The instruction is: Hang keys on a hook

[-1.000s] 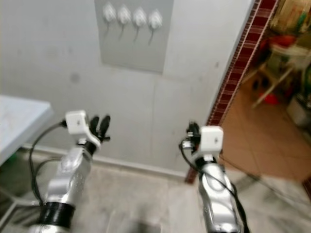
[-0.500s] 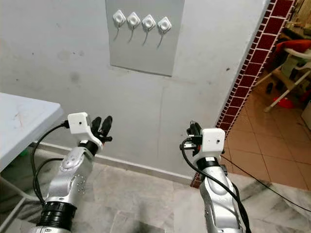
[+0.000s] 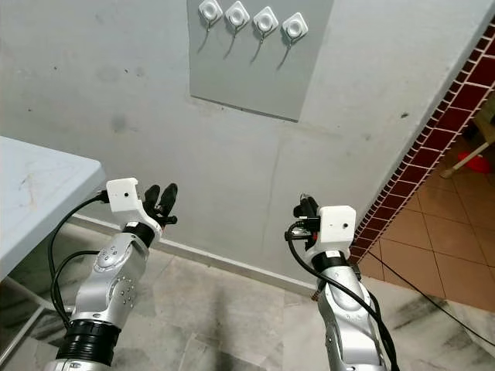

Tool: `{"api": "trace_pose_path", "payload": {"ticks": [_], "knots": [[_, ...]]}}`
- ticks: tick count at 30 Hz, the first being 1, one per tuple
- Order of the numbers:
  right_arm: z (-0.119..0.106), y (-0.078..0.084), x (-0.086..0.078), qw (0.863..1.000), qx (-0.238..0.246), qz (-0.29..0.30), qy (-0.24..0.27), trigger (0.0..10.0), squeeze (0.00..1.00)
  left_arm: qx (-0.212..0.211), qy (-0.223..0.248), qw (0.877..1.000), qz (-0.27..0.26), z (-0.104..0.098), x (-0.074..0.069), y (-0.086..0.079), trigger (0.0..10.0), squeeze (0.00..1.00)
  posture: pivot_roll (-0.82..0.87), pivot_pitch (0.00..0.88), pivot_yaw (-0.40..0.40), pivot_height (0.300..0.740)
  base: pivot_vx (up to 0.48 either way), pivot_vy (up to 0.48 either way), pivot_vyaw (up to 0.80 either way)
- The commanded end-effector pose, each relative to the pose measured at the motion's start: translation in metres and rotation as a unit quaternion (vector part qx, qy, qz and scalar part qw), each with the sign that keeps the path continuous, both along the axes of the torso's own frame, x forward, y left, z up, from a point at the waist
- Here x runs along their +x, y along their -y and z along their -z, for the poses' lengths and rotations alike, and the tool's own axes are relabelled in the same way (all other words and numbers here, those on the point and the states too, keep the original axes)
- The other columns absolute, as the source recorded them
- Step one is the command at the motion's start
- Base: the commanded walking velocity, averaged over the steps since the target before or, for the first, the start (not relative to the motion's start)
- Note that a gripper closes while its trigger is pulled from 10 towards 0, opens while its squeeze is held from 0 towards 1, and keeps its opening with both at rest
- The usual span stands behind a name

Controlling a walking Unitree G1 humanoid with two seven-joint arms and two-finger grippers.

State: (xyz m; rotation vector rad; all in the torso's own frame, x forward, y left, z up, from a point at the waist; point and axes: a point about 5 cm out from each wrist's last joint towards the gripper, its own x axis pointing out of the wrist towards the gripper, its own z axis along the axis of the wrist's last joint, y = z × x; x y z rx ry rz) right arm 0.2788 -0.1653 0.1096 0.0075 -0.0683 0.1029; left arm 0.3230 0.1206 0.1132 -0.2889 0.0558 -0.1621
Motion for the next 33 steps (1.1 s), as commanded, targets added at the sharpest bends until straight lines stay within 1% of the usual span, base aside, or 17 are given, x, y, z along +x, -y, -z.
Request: {"api": "trace_pose_path", "payload": {"ticks": [1, 33], "knots": [[-0.0084, -0.0006, 0.0013, 1.000, 0.001, -0.001, 0.015, 10.0, 0.00, 0.004, 0.003, 1.000, -0.001, -0.0027, 0.0000, -0.0007, 10.0, 0.00, 0.08, 0.000, -0.075, 0.736, 0.368, 0.000, 0.00], [-0.0074, -0.0030, -0.0035, 1.000, 0.003, -0.004, 0.009, 10.0, 0.00, 0.005, -0.001, 1.000, 0.000, -0.0019, -0.0012, -0.0006, 10.0, 0.00, 0.07, 0.000, -0.074, 0.736, 0.375, 0.000, 0.00]]}}
